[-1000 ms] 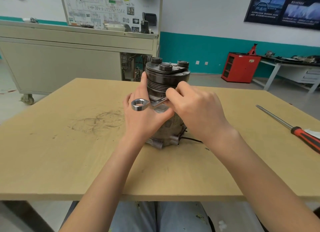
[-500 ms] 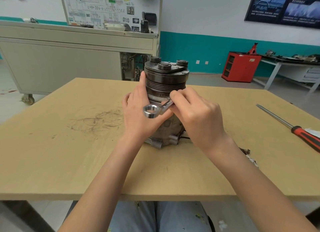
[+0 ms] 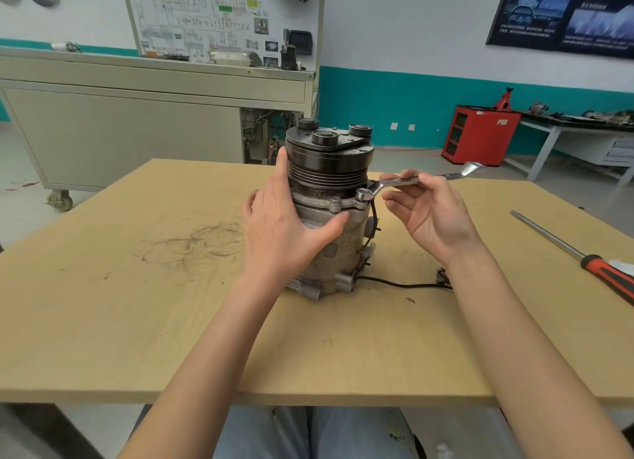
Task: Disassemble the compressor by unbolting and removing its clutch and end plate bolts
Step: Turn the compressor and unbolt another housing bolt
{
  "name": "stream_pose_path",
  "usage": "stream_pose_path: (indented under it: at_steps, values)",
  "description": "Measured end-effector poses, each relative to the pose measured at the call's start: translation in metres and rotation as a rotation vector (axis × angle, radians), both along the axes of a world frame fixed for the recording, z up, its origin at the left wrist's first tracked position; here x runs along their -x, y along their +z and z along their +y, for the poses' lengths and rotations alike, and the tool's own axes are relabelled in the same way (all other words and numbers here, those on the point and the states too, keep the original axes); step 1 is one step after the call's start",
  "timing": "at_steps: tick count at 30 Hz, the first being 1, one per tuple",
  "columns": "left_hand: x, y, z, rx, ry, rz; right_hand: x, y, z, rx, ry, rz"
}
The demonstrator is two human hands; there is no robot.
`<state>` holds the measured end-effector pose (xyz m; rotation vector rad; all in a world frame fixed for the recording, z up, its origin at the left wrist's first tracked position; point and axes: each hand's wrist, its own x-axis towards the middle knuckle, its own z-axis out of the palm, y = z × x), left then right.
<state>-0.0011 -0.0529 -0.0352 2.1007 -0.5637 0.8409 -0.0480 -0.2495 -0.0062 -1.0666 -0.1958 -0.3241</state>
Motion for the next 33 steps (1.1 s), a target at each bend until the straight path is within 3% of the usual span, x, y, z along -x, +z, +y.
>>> stream_pose_path:
  at_steps: [5,9,15,21,33]
  values:
    - [0.0,0.0,-0.001,-0.004,-0.004,-0.001,-0.014,0.002,-0.004,-0.074,0.115,0.059]
    - [0.001,0.0,0.0,-0.004,-0.01,0.003,0.003,0.018,-0.007,-0.028,-0.002,-0.023]
    - [-0.001,-0.001,0.0,-0.007,-0.004,0.002,0.036,0.051,0.018,0.66,-0.627,-0.248]
    - [-0.002,-0.002,-0.001,-0.012,0.013,-0.004,0.039,0.046,0.057,1.44,-0.935,-0.627]
    - [-0.012,0.0,-0.003,0.014,0.016,0.073,0.038,0.013,0.089,1.911,-1.244,-0.823]
